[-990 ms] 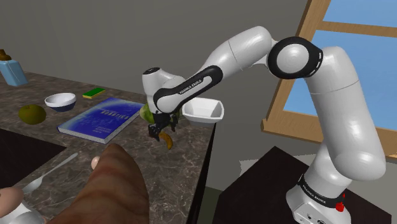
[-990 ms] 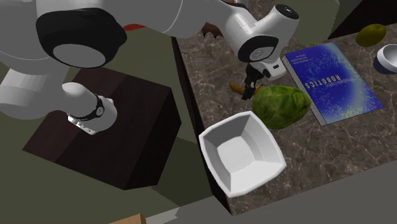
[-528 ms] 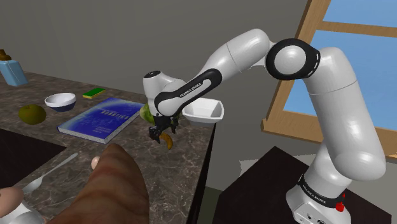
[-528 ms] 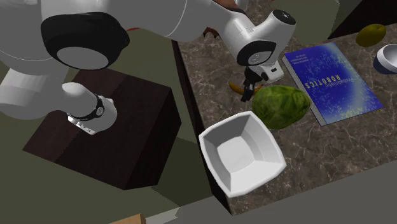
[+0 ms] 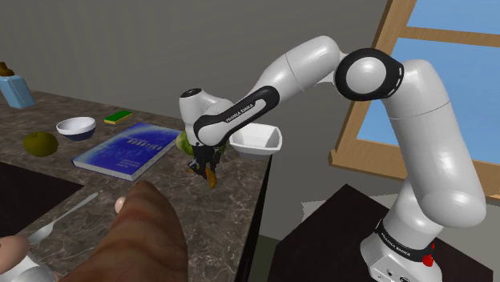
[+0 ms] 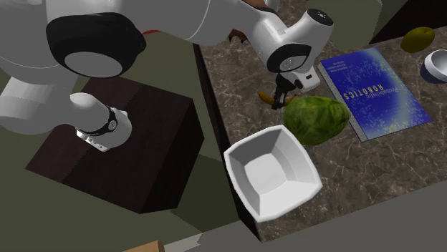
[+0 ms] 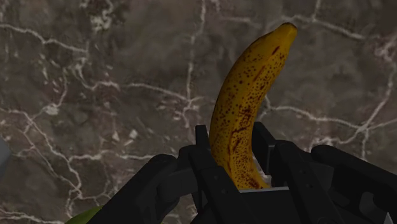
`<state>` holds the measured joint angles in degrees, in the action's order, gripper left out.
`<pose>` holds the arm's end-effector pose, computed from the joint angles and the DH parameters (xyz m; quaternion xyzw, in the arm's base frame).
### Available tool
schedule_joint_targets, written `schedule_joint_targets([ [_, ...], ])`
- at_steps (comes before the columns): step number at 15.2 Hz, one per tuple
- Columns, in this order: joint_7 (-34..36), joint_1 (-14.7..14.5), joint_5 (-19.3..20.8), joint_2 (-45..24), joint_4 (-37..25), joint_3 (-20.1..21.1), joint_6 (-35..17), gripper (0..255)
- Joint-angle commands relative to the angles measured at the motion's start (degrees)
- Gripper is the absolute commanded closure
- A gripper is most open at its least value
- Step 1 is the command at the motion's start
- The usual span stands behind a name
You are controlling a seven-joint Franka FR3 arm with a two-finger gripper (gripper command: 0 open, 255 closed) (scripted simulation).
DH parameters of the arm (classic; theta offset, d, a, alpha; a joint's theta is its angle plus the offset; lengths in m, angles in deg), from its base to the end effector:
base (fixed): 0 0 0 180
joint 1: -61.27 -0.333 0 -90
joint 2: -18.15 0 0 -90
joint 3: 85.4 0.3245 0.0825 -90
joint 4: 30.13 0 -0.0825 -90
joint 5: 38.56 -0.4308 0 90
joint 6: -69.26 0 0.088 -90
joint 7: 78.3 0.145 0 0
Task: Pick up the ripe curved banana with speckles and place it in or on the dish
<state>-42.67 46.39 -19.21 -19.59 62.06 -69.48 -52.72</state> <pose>0.6382 0.3331 0.1848 0.9968 0.0322 -0.0151 0.0722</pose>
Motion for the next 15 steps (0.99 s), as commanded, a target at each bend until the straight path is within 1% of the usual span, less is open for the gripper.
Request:
schedule_joint_targets([
  [1,-0.01,0.10,0.07,-0.29,-0.04,-0.19,0.07,255],
  [4,-0.03,0.20,0.06,-0.08,0.27,-0.18,-0.04,255],
  [15,-1.55,0.77,-1.68,4.56,-1.11,0.91,5.77,255],
])
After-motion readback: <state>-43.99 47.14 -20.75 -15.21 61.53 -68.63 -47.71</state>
